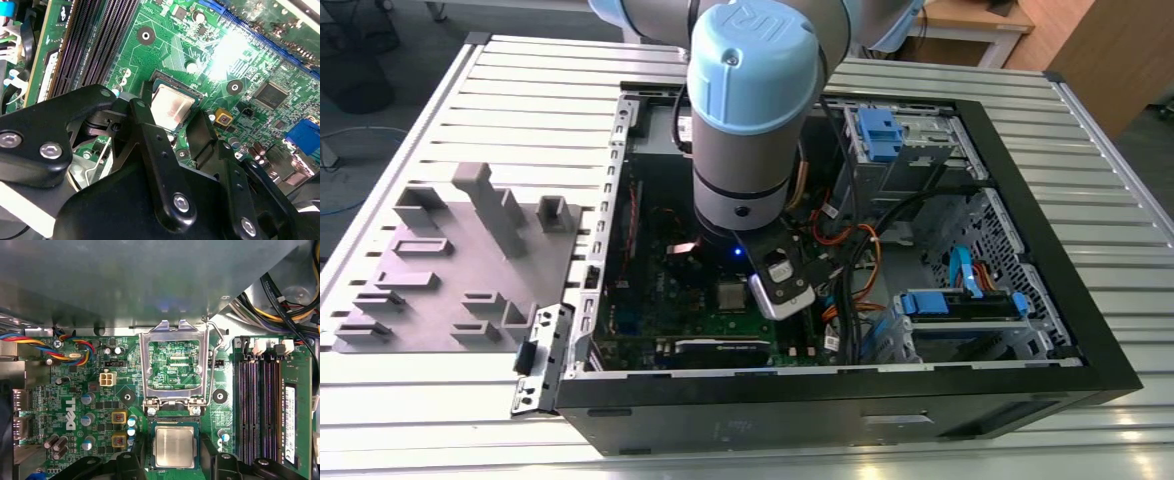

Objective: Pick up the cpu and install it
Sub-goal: 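Place the cpu into insertion slot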

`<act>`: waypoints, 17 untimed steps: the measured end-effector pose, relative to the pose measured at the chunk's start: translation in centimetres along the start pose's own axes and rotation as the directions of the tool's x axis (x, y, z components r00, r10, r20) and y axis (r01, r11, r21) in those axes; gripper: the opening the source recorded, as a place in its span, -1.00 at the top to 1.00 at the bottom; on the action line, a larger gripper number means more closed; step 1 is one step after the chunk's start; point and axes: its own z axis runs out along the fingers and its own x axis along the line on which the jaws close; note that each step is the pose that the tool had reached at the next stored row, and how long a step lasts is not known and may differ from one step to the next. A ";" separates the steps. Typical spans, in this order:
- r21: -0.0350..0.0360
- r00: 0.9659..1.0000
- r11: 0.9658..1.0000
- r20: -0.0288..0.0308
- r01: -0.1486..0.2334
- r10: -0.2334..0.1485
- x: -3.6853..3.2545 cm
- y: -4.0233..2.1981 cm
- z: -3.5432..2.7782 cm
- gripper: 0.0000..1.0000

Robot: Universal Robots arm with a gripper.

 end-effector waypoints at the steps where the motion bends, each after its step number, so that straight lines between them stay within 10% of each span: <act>1: 0.000 1.000 1.000 0.000 0.000 0.000 0.00 0.00 0.00 -0.08; 17: 0.000 1.000 1.000 0.000 0.000 0.000 0.02 0.03 0.06 -0.08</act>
